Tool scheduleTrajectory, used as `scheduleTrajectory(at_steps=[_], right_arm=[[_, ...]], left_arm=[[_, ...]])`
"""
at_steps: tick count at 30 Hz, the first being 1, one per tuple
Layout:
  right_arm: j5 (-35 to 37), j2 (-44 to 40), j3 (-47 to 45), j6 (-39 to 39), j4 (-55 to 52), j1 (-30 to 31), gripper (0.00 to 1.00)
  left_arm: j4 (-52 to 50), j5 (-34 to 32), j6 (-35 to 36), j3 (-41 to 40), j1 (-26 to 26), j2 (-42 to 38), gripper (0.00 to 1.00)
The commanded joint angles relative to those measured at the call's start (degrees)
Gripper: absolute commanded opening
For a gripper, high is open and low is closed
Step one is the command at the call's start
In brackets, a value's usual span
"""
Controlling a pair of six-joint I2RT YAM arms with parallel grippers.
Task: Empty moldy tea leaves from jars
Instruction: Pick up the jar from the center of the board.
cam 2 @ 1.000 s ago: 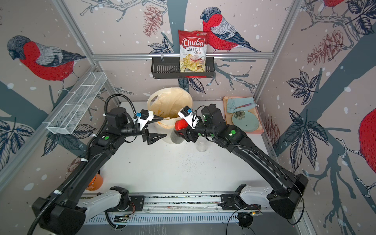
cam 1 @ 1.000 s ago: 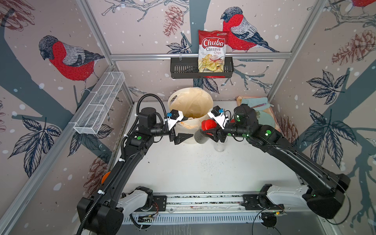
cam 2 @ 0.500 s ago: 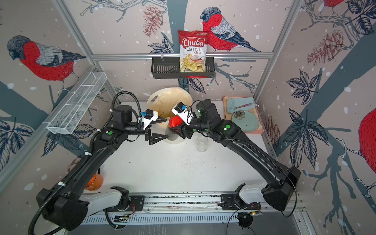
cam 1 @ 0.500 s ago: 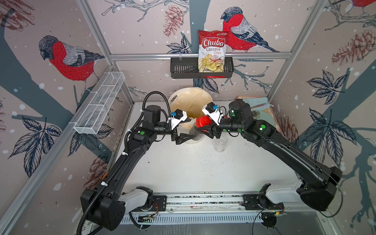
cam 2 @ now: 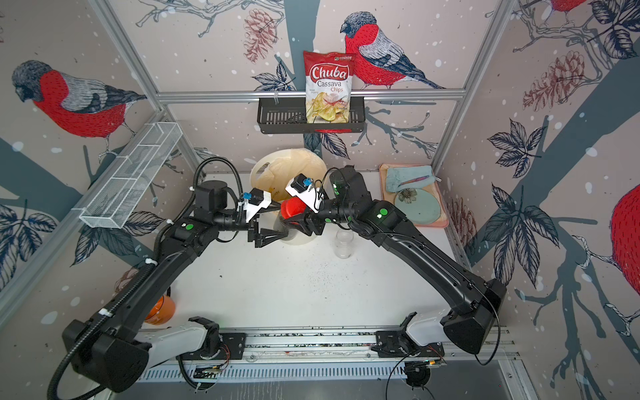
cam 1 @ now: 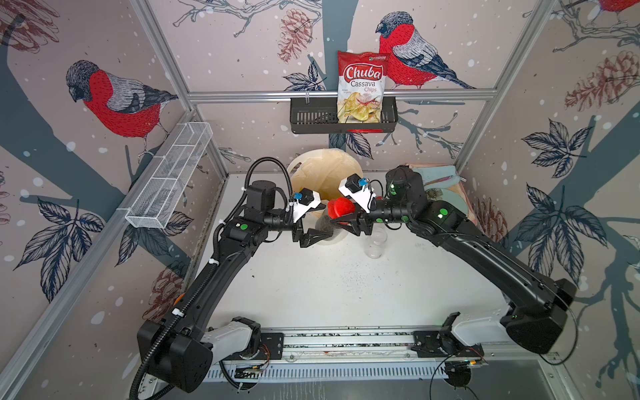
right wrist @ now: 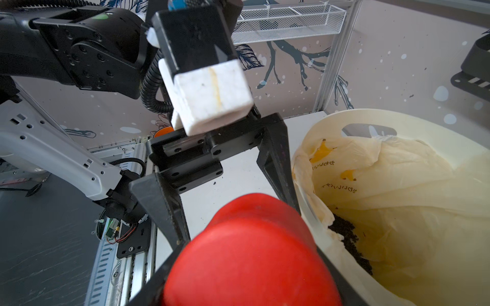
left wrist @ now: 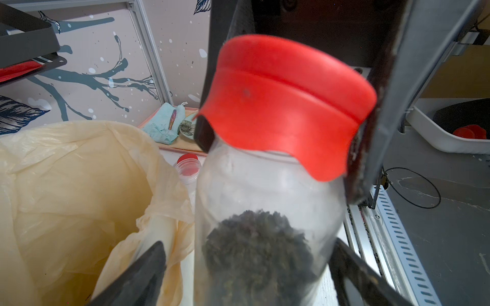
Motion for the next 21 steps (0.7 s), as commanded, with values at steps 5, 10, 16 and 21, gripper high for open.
scheduleTrajectory(at_steps=[5,10,16,21], right_arm=[[-1.77,0.6,1.08,-0.75,4.07,0.09,0.22],[-2.61,1.55,2.21,-0.98,4.29,0.11,0.22],[-2.97,1.89,2.62,-1.2,4.71,0.23,0.22],[-4.03,2.39,2.84,-1.2,5.2,0.42,0.22]], left_arm=[[0.16,0.46,1.54,-0.06,-0.1,-0.19,0.92],[0.19,0.63,1.81,-0.37,-0.22,-0.24,0.92],[0.14,0.72,1.98,-0.33,-0.26,-0.15,0.91],[0.08,0.83,1.98,-0.22,-0.25,0.02,0.88]])
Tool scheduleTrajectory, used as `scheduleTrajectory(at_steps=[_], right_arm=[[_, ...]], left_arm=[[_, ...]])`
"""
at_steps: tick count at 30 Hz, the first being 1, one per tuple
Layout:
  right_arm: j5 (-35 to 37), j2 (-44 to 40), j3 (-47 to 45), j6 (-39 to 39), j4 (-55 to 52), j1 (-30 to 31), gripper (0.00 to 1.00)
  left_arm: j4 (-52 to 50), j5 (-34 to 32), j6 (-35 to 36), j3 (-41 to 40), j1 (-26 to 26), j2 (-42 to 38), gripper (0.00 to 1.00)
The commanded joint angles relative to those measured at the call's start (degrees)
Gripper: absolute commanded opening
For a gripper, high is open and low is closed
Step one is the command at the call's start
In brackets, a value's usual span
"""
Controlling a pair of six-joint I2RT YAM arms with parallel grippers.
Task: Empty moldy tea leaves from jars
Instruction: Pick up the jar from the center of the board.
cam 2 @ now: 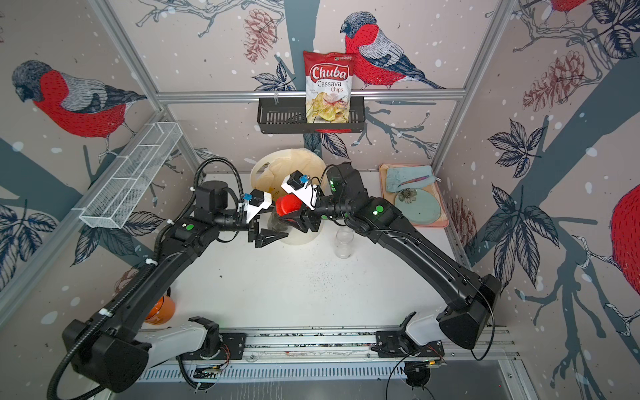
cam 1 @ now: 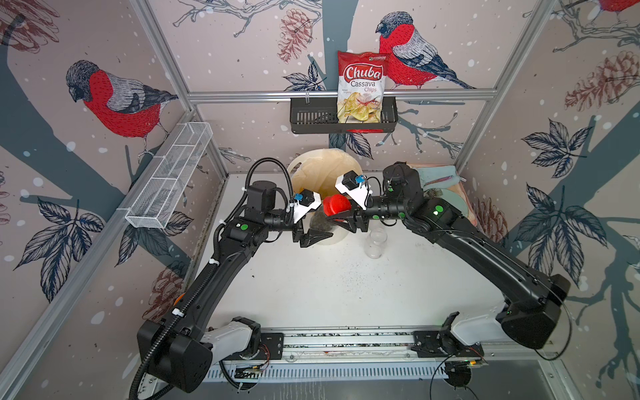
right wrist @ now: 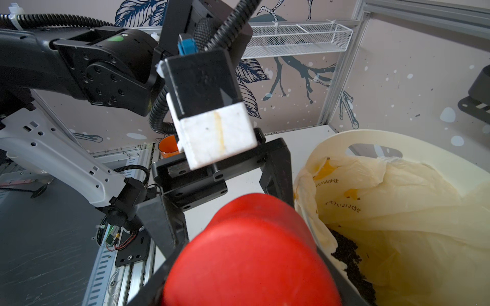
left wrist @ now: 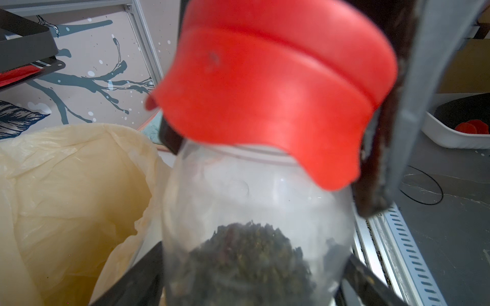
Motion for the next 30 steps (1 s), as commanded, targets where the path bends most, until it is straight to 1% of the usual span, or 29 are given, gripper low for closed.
scheduleTrajectory(at_steps=[1,7,10,16,23,30], right_arm=[[-1.79,0.45,0.7,-0.49,2.85,0.22,0.22],[-1.85,0.59,0.48,-0.59,3.44,0.25,0.22],[-1.74,0.76,0.53,-0.66,3.49,0.24,0.22],[-2.03,0.94,0.5,-0.61,4.36,0.23,0.23],[-1.59,1.65,0.53,-0.75,4.59,0.05,0.26],[-0.72,2.53,1.48,-1.41,2.44,-0.14,0.38]], left_arm=[[0.04,0.93,0.87,-0.11,0.0,-0.01,0.88],[-0.01,0.93,1.21,-0.2,-0.02,0.01,0.85],[-0.33,1.02,1.37,-0.08,0.02,-0.02,0.81],[-0.7,1.55,1.92,-0.08,0.0,-0.03,0.77],[-1.15,1.55,2.27,-0.04,-0.03,-0.24,0.71],[-1.59,1.29,2.88,-0.03,-0.03,-0.58,0.65]])
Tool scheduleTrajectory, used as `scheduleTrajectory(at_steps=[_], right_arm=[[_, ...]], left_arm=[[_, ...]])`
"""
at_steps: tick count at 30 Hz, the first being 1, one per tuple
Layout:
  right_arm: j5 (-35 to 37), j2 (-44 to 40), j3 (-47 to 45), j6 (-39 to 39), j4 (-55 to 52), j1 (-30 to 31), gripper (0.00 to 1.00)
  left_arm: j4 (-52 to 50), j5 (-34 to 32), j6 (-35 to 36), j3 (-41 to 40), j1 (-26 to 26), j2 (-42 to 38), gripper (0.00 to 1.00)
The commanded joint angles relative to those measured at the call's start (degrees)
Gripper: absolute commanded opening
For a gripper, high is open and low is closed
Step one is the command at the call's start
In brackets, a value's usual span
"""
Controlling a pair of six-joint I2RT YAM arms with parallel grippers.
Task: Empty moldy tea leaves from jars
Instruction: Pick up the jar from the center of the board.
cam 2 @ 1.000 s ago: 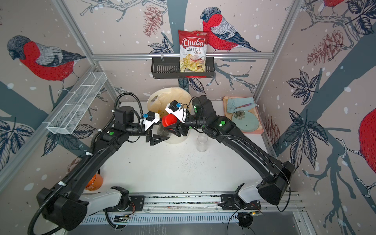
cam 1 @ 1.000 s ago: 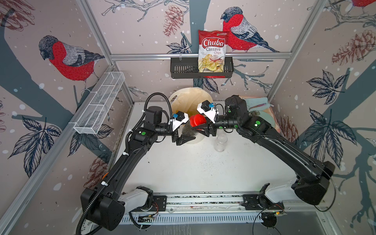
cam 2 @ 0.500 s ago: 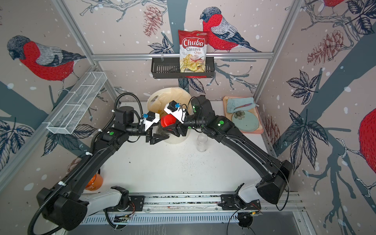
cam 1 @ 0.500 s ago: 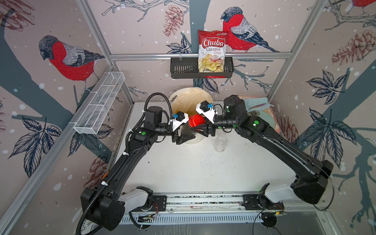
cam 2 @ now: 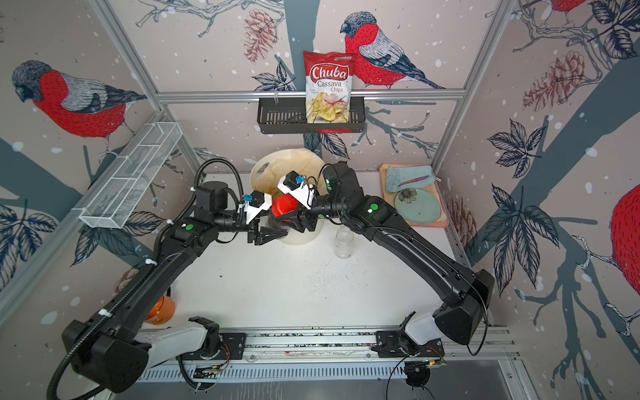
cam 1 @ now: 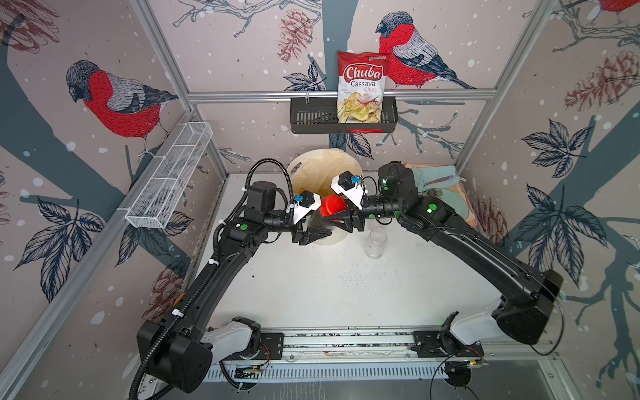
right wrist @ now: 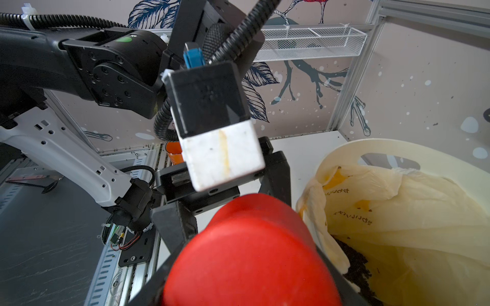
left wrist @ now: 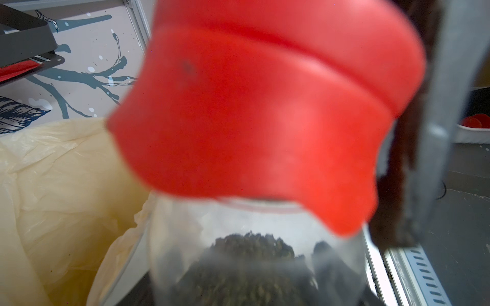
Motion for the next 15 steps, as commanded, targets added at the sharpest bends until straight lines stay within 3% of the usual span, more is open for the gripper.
scheduleTrajectory(at_steps=[1,6,15], right_arm=[[1.42,0.24,0.71,-0.68,1.06,0.0,0.4],[1.66,-0.23,0.53,-2.51,-0.54,-0.02,0.5],[1.37,0.69,1.76,-5.45,-3.98,0.05,0.8]], left_arm=[[-0.04,2.13,1.42,-0.04,0.04,-0.43,0.64],[-0.73,2.56,2.23,0.09,0.01,-0.39,0.61],[-1.36,2.84,2.74,0.18,0.0,-0.35,0.61]])
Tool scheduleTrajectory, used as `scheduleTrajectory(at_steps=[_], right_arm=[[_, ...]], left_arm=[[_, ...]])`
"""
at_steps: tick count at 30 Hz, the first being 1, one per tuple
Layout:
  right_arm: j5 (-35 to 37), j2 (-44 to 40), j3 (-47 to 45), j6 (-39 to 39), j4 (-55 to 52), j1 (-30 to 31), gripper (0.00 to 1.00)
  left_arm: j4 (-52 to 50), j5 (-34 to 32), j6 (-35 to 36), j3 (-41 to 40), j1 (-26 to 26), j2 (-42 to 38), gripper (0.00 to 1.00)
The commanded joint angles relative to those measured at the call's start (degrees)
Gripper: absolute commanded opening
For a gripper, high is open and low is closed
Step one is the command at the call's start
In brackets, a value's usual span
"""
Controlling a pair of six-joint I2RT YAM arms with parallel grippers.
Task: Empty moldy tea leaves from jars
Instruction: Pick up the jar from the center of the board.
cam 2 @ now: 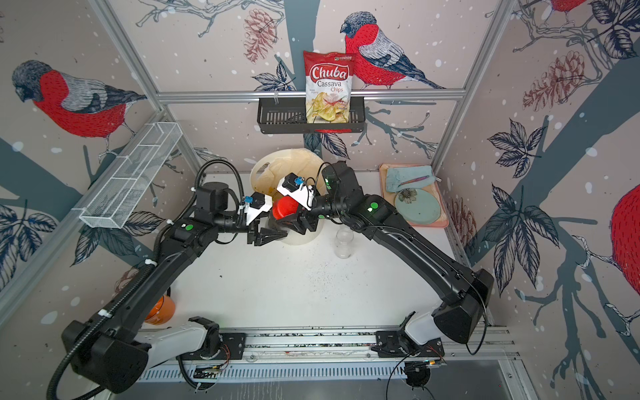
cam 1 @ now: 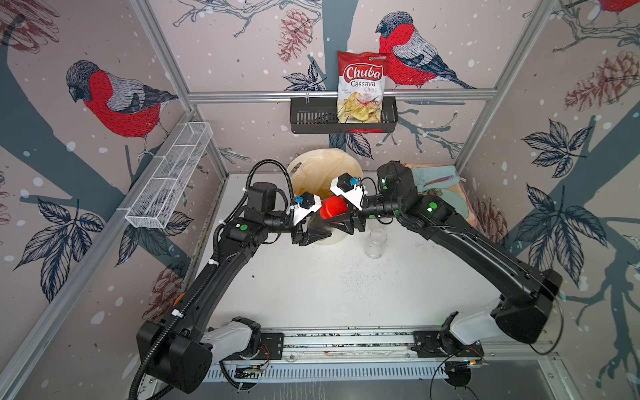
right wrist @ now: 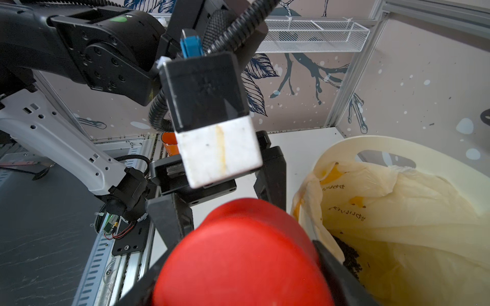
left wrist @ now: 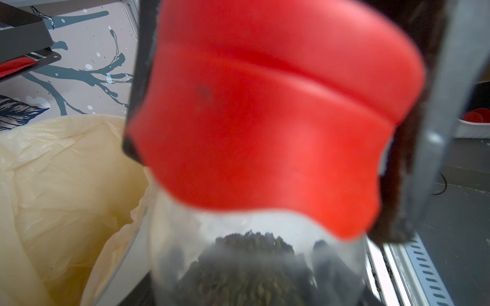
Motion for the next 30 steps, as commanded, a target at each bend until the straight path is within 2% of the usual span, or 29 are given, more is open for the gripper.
scheduleTrajectory(at_steps=[1,12,30], right_arm=[[0.62,0.13,0.44,-1.71,-0.85,0.1,0.83],[0.73,-0.76,0.07,-0.84,-0.34,0.09,0.98],[1.48,-0.7,0.11,3.15,1.16,-1.75,1.0]], left_arm=[[0.11,2.93,1.21,0.24,0.07,-0.27,0.61],[0.2,2.92,1.12,0.21,0.01,-0.11,0.61],[-0.33,2.49,1.04,0.6,0.0,0.58,0.61]])
